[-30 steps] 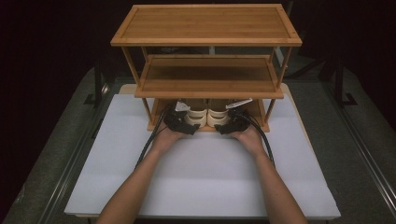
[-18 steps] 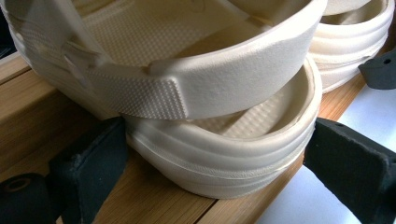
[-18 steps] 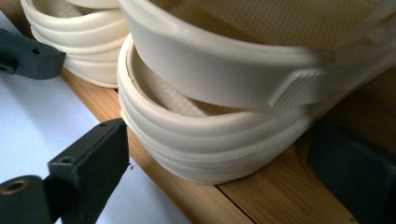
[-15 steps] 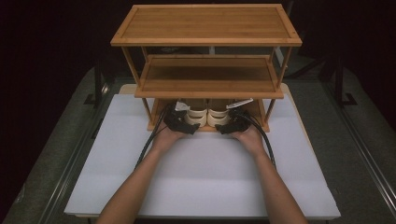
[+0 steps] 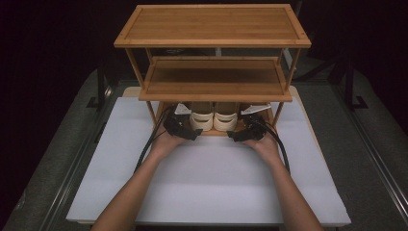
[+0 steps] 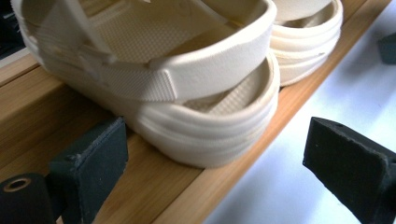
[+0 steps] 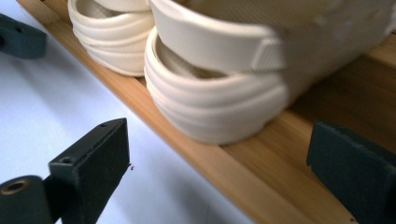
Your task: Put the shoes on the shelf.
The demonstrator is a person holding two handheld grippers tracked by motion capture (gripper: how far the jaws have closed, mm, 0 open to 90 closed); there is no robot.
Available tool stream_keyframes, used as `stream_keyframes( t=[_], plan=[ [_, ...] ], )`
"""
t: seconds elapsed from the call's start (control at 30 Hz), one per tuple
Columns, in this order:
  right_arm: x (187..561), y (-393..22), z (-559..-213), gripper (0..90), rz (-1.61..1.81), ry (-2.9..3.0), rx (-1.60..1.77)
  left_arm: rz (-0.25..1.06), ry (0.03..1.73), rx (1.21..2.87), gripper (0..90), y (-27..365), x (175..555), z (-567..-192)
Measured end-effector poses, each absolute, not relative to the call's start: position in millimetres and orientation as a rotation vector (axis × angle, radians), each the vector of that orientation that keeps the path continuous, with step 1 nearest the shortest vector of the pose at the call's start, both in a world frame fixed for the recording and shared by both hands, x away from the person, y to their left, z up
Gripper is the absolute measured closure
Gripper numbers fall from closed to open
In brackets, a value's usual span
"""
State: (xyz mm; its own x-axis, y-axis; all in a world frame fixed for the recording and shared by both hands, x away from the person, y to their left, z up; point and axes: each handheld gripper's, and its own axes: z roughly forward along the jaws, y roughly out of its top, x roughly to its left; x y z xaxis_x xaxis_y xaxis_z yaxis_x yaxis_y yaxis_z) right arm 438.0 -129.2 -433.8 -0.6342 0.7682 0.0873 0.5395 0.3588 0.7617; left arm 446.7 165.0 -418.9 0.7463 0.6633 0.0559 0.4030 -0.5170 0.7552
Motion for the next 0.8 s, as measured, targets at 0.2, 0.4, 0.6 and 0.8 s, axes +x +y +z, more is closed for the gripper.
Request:
stream_keyframes(
  t=[0.2,0.4,0.6,0.8],
  plan=[
    [424,-142,-431,3.2,1.137,2.326,1.188,0.435,0.778,2.209,6.2,176,436,-413],
    [408,-154,-427,3.1,1.148,2.313,1.195,0.438,0.787,2.204,6.1,193,419,-411],
    [388,-167,-426,3.0,1.144,2.287,1.212,0.444,0.79,2.191,6.2,216,396,-407],
    [368,-184,-424,3.0,1.139,2.268,1.241,0.44,0.796,2.183,6.1,241,373,-405]
  ],
)
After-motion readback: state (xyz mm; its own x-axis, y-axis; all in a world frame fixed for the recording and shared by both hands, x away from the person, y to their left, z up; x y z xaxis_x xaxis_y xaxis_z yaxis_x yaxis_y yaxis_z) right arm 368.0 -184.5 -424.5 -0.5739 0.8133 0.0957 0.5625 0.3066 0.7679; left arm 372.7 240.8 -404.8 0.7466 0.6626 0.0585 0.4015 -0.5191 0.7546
